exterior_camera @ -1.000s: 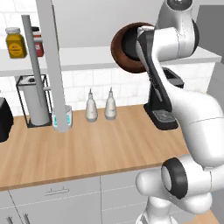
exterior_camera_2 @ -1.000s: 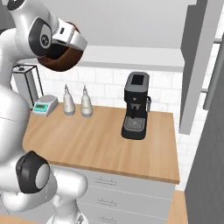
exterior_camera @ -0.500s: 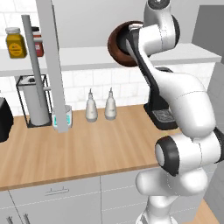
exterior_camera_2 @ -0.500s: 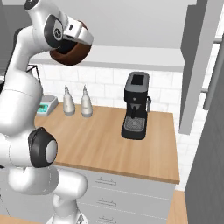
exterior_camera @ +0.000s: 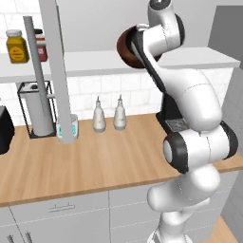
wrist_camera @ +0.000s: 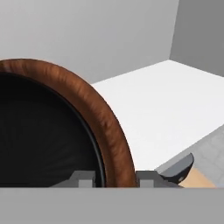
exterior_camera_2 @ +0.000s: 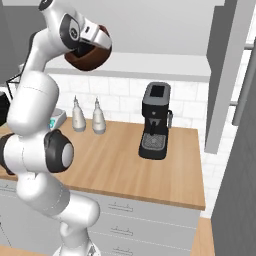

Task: Pick up the bowls on the counter and stack them on top of one another in the open cabinet. Place the smaller bowl on top of the larger bowl.

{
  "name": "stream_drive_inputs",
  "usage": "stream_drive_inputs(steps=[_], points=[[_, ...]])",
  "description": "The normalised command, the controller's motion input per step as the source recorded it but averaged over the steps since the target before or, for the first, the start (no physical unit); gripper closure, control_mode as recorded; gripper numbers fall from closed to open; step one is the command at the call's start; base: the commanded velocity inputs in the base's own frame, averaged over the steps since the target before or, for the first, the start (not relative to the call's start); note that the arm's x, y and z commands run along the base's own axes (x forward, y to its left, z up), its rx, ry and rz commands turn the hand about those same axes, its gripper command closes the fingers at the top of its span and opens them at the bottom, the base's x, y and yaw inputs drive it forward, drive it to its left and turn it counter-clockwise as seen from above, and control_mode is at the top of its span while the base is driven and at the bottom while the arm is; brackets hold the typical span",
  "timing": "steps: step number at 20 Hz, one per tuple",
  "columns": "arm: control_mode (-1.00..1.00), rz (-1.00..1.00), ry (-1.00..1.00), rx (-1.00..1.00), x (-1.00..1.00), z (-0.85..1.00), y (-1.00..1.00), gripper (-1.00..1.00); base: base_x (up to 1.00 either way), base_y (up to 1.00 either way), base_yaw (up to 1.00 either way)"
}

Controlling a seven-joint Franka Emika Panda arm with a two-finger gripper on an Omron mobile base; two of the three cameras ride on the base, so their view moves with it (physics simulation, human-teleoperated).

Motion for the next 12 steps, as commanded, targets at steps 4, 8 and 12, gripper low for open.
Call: stream_drive_inputs(steps=[4,8,12], points=[[-1.00,-0.10,0.00,0.02,0.42,-0.02,-0.07,1.00,0.00,0.00,0.00],[-1.00,-0.08,0.00,0.02,0.17,-0.02,-0.02,1.00,0.00,0.00,0.00],[-1.00,-0.06,0.00,0.00,0.31,-0.15,0.00,1.00,0.00,0.00,0.00]])
